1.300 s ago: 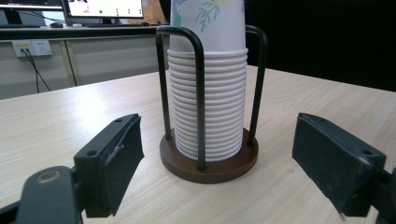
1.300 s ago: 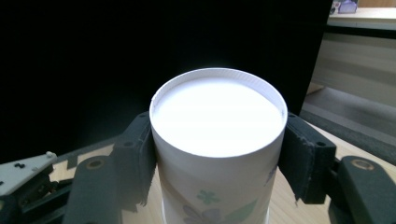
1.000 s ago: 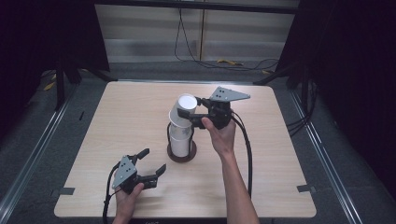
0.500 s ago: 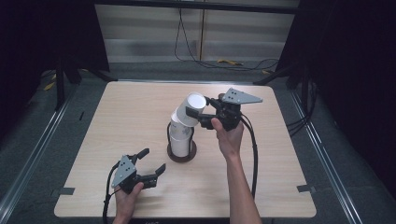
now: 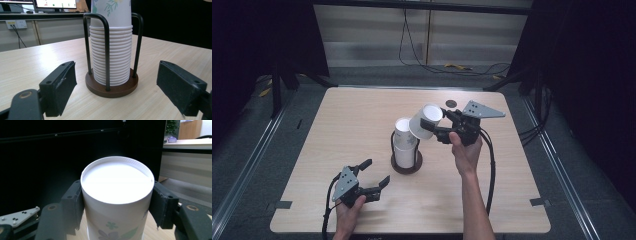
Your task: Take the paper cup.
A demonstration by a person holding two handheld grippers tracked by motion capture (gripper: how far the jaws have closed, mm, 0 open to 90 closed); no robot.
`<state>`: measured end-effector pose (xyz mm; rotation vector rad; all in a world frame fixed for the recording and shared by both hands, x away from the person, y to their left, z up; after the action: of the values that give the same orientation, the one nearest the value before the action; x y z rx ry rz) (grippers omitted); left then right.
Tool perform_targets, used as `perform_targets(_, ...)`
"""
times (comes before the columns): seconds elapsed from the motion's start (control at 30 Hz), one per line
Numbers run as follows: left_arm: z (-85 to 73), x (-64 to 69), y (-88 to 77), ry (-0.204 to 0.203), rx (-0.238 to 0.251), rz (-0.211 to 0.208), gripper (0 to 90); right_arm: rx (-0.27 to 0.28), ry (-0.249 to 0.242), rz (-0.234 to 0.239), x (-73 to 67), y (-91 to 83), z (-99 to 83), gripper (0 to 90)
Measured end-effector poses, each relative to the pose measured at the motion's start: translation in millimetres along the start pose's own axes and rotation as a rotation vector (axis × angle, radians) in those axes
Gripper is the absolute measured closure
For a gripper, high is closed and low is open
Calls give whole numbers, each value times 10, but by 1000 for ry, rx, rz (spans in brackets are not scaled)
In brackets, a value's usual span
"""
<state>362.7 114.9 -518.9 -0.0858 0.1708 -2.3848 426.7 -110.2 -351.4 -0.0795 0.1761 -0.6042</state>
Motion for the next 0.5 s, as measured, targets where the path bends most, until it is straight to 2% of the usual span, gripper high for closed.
perform_targets(0.17,-7,-24,17,-37,-20,5,158,-9,0,-6,-5,-96,-50,363)
perform_targets(0.27,-10,-28,36,-55,-37,-19,162,-20,-1,-5,-10,-151,-85,363)
perform_targets(0.4,-1,-34,38,-79,-17,-31,161,-28,0,-7,-7,-222,-152,363)
perform_targets(0.47,9,-23,41,-67,-22,-46,162,-30,6,-4,-9,-254,-187,364)
perform_targets(0.5,31,-7,44,-75,-8,-53,161,-30,5,-1,-12,-265,-205,364)
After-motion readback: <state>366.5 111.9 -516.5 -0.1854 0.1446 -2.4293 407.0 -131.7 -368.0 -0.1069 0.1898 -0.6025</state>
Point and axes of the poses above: each handheld gripper's, and its own axes: y roughly forward along the jaws, z roughly out of its top, x roughly to its right, the point moved 7 cm from there along y, roughly forward along the jaws, and after that the axes turned 2 degrees about -x, right-handed, at the moved point
